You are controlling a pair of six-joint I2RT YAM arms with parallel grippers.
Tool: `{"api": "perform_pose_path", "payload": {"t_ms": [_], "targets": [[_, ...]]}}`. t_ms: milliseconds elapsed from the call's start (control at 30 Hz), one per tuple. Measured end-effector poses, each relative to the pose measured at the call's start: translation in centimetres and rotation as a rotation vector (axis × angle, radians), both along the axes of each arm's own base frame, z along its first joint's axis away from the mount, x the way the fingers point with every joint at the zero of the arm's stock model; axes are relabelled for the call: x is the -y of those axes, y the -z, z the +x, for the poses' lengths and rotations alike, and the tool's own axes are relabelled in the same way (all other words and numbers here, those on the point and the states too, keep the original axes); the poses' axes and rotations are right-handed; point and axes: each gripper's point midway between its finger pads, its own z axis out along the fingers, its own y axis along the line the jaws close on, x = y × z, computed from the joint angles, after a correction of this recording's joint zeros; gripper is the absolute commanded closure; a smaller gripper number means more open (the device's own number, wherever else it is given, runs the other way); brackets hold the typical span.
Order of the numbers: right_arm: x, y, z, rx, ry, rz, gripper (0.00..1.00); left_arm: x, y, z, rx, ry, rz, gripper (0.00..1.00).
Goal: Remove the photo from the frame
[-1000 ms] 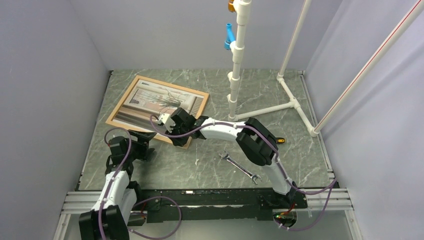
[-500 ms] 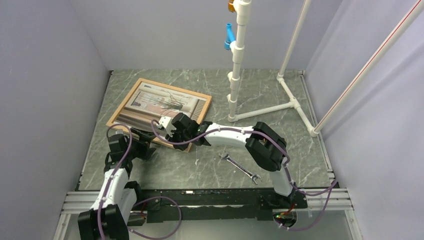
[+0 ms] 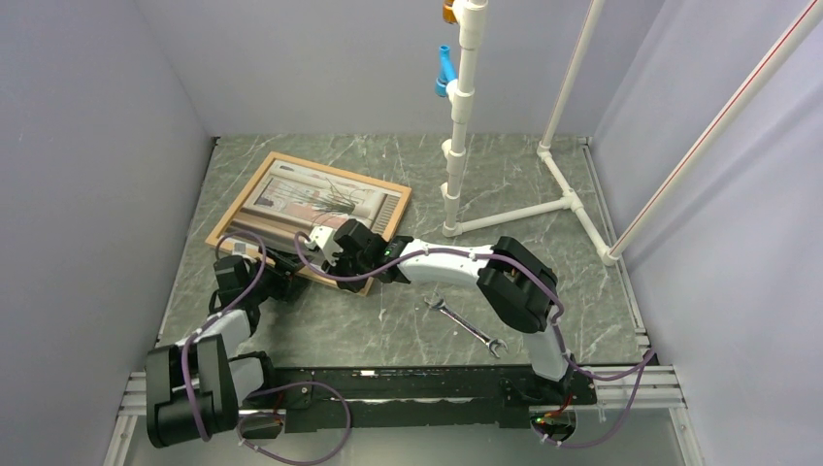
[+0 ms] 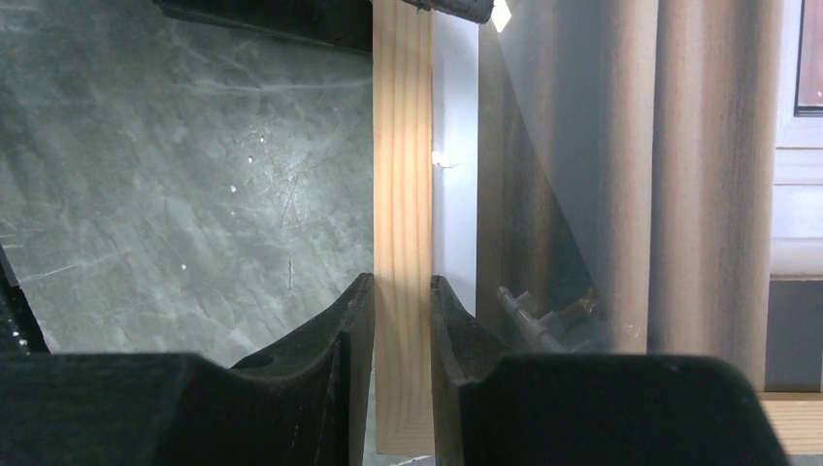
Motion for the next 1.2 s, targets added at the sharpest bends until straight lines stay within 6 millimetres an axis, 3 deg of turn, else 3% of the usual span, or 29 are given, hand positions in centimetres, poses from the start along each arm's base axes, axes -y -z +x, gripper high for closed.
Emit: {"api": "perform_pose_path", "payload": {"t_ms": [333,500,633,800,833,933,1000,1133,1200], "targets": [[0.2,0.3,-0.1,-0.003,-0.001,-0.006,1.00,-0.3,0.8,0.9,0.028,-0.002,0.010,0.33],[0.2,0.4,-0.1,-0.002,-0.001,-0.007,1.00,-0.4,1.5,0.9,0.021,0.001,0.019,0.51],[0.3,0.4,0.0,0.001,-0.006,-0.008,1.00,-0.4,2.2,0.6,0.014,-0.007,0.019,0.80],[0.2,0.2,0.0,0.002,-0.011,-0.003,1.00,-0.5,1.7,0.7,0.037,-0.042,-0.017,0.89],[0.2,-0.1,-0.1,0.003,-0.012,0.001,0.96,-0.6,1.6,0.6,0.044,-0.046,-0.015,0.90],[0.2,-0.9,-0.1,0.013,-0.011,0.016,0.61,-0.7,0.7,0.5,0.074,-0.058,0.002,0.98],[0.2,-1.7,-0.1,0.030,-0.008,0.042,0.46,-0.9,-0.1,0.4,0.098,-0.064,0.017,1.00],[1.1,-4.0,-0.3,0.090,0.005,0.090,0.27,-1.4,-2.0,-0.1,0.140,-0.096,0.063,1.00],[1.8,-5.4,-0.4,0.137,0.019,0.120,0.22,-1.7,-3.3,-0.5,0.159,-0.115,0.090,1.00]]}}
